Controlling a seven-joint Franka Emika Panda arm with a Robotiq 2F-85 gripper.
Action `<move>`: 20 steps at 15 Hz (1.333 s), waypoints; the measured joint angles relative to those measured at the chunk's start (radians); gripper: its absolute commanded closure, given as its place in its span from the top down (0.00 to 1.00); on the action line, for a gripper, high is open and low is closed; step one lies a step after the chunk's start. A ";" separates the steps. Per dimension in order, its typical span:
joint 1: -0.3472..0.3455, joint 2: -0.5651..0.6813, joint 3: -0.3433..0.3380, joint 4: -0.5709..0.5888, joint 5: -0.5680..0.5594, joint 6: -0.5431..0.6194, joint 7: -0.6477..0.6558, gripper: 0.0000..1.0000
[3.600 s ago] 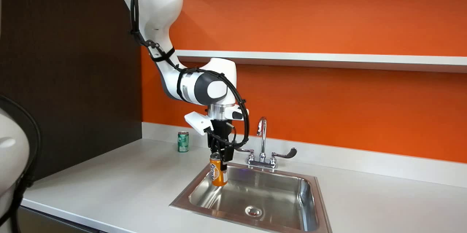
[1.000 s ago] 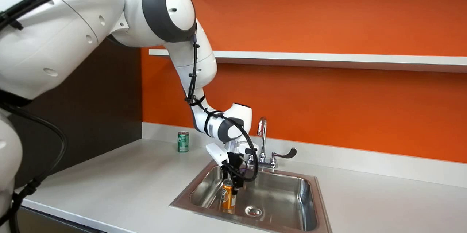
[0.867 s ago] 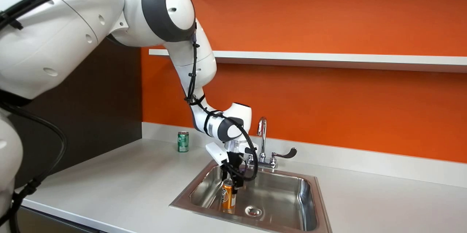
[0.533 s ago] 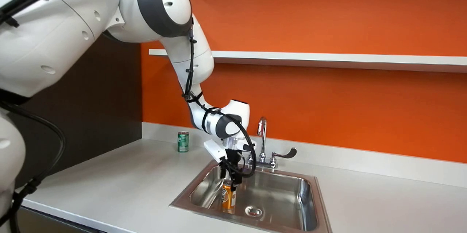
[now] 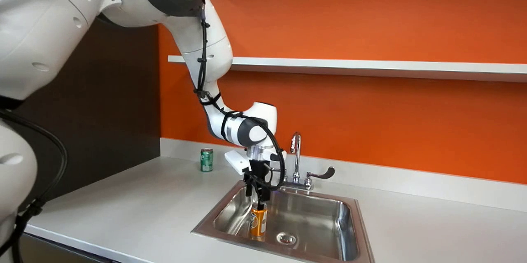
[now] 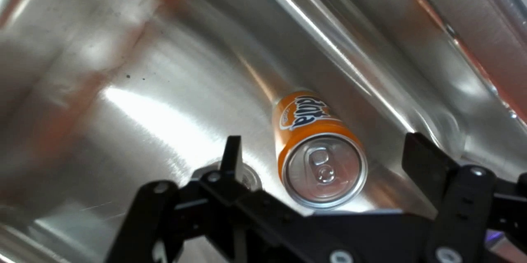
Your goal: Put the can inside the sink
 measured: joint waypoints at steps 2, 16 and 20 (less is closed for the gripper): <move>0.024 -0.039 -0.021 -0.040 -0.045 0.001 0.015 1.00; 0.161 -0.397 0.033 -0.346 -0.350 -0.008 -0.003 1.00; 0.162 -0.486 0.088 -0.423 -0.350 -0.029 -0.023 1.00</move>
